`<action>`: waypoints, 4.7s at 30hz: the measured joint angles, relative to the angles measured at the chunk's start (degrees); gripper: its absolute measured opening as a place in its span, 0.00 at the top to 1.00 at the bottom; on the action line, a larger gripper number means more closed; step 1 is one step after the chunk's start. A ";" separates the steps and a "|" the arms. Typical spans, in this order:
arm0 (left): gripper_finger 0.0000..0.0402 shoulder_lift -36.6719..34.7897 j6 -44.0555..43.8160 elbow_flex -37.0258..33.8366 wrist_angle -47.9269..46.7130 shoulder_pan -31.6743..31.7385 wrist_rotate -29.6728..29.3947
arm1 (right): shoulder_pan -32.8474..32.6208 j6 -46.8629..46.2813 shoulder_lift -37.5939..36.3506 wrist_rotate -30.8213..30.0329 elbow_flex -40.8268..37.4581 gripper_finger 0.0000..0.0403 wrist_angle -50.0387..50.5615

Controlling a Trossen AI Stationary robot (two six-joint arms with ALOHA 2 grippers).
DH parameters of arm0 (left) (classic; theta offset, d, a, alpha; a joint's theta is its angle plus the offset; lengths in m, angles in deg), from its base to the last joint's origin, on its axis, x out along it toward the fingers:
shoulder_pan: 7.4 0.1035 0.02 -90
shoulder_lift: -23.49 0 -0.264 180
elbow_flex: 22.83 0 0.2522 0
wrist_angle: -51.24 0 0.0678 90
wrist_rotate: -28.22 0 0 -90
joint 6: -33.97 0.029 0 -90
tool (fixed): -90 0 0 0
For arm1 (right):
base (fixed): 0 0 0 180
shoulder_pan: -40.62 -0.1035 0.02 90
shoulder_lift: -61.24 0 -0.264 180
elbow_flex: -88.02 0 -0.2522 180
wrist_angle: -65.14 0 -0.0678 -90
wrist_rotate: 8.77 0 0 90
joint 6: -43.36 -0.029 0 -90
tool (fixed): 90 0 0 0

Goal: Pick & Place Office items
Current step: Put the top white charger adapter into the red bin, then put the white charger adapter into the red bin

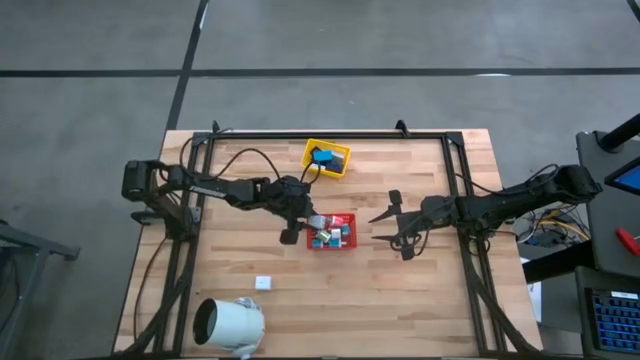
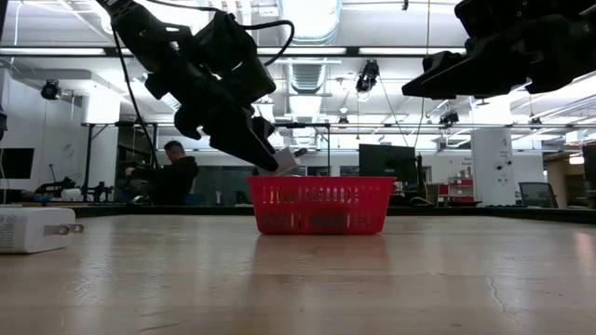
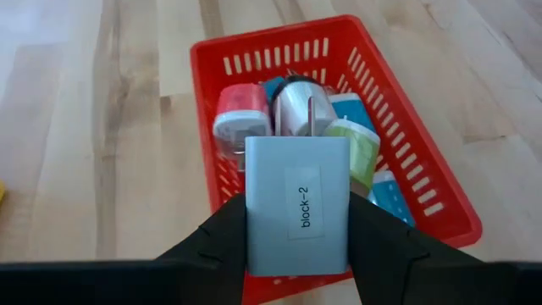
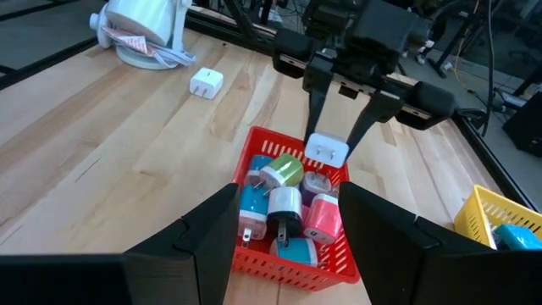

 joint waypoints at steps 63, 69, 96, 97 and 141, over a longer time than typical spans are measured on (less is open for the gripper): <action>0.37 6.64 -2.20 5.85 -6.42 -2.77 2.47 | 0.00 0.13 -0.04 -0.04 0.35 0.50 0.48; 0.37 6.64 -1.97 6.91 -6.94 -2.93 2.11 | 0.00 -0.02 -0.04 -0.04 0.35 0.50 0.48; 0.37 -5.36 -4.15 8.28 -24.76 -7.30 -7.40 | 0.00 -0.09 0.01 -0.07 0.17 0.50 0.54; 0.37 -5.79 -4.78 8.28 -25.56 -7.75 -7.77 | 0.00 -0.09 0.01 -0.07 0.17 0.50 0.54; 0.37 -10.54 -22.46 8.22 -40.41 -21.47 -13.92 | 0.00 -0.78 -0.07 -0.02 0.17 0.50 0.46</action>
